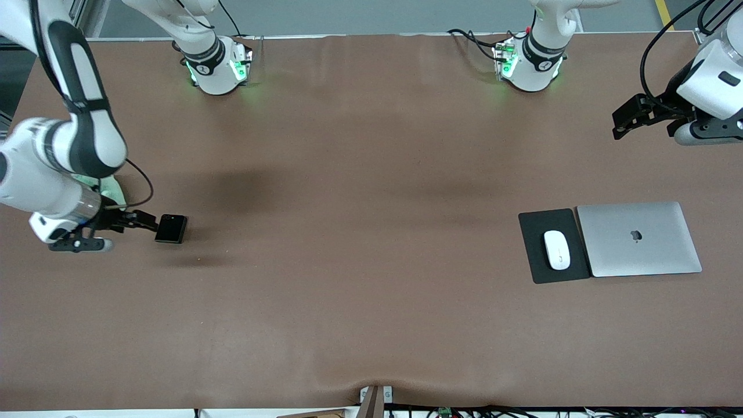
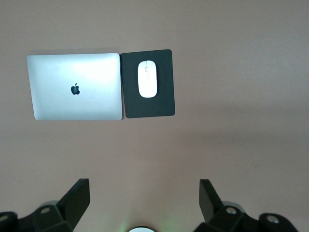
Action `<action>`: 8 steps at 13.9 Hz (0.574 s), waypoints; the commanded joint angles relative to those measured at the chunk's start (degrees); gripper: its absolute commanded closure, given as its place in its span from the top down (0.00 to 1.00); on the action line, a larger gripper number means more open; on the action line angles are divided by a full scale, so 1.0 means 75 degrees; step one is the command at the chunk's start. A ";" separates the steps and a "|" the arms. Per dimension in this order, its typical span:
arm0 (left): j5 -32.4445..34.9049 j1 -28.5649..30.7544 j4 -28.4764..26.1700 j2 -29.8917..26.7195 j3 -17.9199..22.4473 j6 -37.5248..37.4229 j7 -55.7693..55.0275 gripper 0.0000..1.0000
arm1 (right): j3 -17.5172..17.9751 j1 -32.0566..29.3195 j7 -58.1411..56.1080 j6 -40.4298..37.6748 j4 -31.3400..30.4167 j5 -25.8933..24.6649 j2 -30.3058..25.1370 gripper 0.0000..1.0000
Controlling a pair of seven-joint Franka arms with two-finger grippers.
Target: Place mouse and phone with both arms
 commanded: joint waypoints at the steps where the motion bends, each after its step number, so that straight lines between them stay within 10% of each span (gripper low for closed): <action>1: -0.0164 0.0065 -0.0015 -0.0046 -0.0013 0.0038 0.0088 1.00 | 0.0067 0.0176 0.0709 -0.2152 0.1380 -0.0599 -0.0366 1.00; 8: -0.0164 0.0065 -0.0015 -0.0070 0.0022 0.0038 0.0146 1.00 | -0.0014 0.0328 0.0923 -0.4491 0.2603 -0.0555 -0.1620 1.00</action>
